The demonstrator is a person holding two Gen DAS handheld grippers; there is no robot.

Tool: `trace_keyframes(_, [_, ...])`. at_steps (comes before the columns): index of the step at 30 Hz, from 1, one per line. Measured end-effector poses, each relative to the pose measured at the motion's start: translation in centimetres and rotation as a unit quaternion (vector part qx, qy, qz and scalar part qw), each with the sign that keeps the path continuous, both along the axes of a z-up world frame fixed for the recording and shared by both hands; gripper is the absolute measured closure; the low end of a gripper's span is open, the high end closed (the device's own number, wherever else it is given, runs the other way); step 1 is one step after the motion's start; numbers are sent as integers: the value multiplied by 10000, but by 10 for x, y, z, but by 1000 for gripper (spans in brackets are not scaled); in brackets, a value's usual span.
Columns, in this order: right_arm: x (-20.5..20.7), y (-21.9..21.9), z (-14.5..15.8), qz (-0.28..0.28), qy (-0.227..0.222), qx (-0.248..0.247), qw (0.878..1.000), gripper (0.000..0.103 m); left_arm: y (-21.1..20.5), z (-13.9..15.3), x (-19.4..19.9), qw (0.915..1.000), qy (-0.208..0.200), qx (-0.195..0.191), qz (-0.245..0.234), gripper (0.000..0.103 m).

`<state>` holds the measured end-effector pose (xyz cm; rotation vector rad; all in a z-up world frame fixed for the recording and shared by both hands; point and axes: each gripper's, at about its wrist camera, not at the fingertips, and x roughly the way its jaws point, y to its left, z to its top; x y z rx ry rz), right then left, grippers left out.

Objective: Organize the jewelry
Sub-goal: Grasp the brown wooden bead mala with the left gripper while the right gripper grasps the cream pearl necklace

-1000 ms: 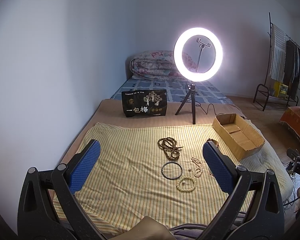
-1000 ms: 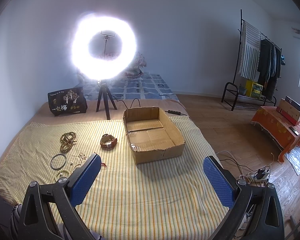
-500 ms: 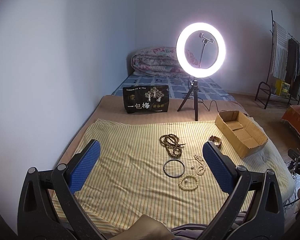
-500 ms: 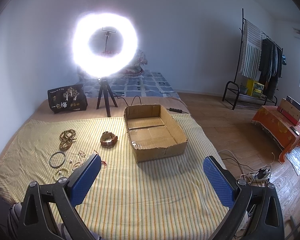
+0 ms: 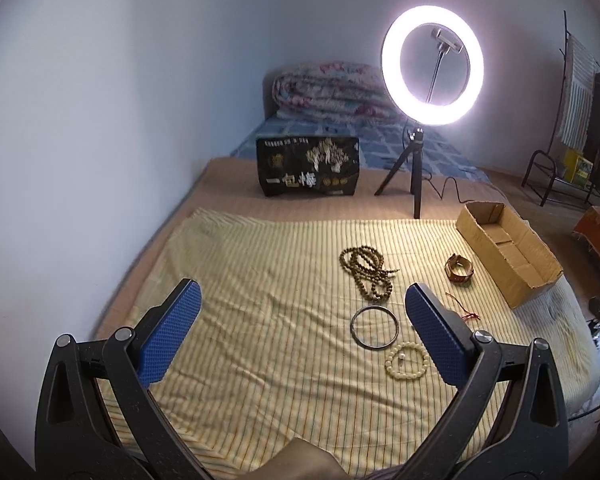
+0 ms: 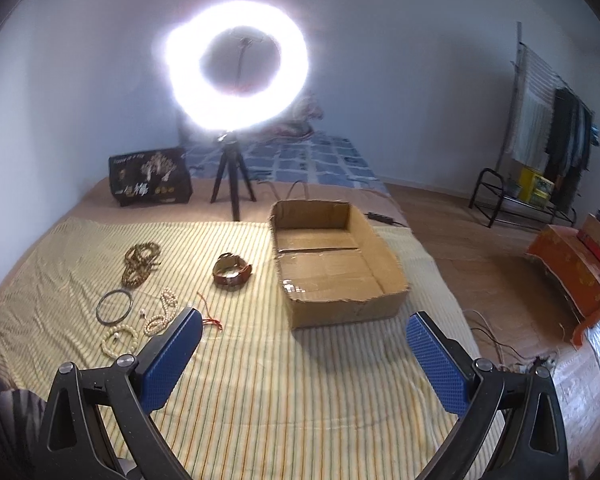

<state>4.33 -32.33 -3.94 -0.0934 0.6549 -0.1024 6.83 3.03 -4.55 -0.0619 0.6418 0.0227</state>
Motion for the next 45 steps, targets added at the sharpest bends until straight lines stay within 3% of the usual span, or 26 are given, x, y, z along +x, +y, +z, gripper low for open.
trace_keyframes(7, [44,20,-24,697,393,-70,9968,0,-1,-26,44,9978,500,-224,-383,0])
trace_keyframes(12, [70,39,-40,1043,632,-173,9924,0,-10,-42,77,9939,814,-401,-624,6])
trace_keyframes(17, [94,70,-59,1623,861,-327,9824,1,-14,-60,112,9869,1185,-761,-792,17])
trace_keyframes(21, [115,89,-73,1922,1070,-331,9749,4,-23,-74,139,9828,1389,-836,-885,17])
trace_keyframes(26, [144,99,-93,2087,1469,150,9668,13,-36,-102,180,9742,1809,-988,-921,18])
trace_keyframes(32, [166,104,-115,2118,1947,692,9552,21,-43,-132,218,9573,2325,-1531,-780,18])
trace_keyframes(45, [181,117,-140,2229,2273,963,9431,36,-72,-166,247,9546,2698,-1136,-555,18])
